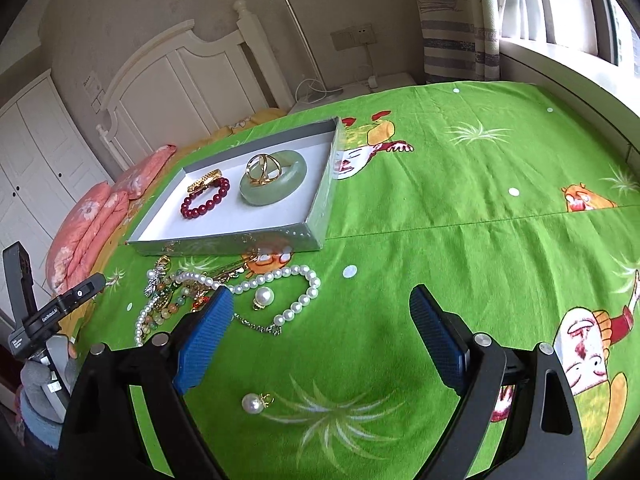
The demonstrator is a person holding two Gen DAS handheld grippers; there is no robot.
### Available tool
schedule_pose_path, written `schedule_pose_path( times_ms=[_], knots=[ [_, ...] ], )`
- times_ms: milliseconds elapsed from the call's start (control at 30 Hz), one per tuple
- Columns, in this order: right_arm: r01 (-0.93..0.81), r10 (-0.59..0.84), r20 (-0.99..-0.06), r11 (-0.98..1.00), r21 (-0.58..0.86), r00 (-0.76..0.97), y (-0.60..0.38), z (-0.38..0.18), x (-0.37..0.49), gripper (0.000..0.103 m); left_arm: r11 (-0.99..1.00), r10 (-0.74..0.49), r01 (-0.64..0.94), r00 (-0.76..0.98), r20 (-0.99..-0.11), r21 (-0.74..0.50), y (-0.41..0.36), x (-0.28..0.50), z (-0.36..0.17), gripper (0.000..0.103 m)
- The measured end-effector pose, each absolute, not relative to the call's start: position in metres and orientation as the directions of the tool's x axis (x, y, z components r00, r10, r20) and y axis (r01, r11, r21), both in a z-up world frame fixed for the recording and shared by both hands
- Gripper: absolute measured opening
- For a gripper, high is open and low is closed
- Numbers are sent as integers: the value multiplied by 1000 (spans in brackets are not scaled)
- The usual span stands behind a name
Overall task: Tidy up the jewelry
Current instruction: 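Move the left tool toward the silver brooch beside the box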
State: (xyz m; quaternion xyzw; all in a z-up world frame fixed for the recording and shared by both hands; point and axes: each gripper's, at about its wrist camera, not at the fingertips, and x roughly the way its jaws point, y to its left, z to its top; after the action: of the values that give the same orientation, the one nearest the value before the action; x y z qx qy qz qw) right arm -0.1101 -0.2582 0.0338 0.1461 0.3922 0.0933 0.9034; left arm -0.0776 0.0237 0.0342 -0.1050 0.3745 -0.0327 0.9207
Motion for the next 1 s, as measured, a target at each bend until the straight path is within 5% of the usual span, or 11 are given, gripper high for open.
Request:
schedule_pose_path(
  times_ms=[500, 600, 833, 1000],
  knots=[
    [-257, 261, -710, 959, 116, 654, -171, 33, -135, 87, 970, -146, -47, 666, -731, -237, 24, -85, 10, 100],
    [-313, 305, -687, 942, 119, 659, -166, 34, -145, 79, 971, -158, -33, 655, -739, -238, 23, -83, 8, 101],
    [-256, 360, -631, 933, 254, 687, -193, 36, -143, 79, 992, -110, 22, 651, -751, -127, 1, -76, 15, 99],
    [-258, 334, -635, 942, 213, 696, -186, 38, -145, 79, 992, -127, 98, 617, -777, -85, -22, -49, 11, 79]
  ],
)
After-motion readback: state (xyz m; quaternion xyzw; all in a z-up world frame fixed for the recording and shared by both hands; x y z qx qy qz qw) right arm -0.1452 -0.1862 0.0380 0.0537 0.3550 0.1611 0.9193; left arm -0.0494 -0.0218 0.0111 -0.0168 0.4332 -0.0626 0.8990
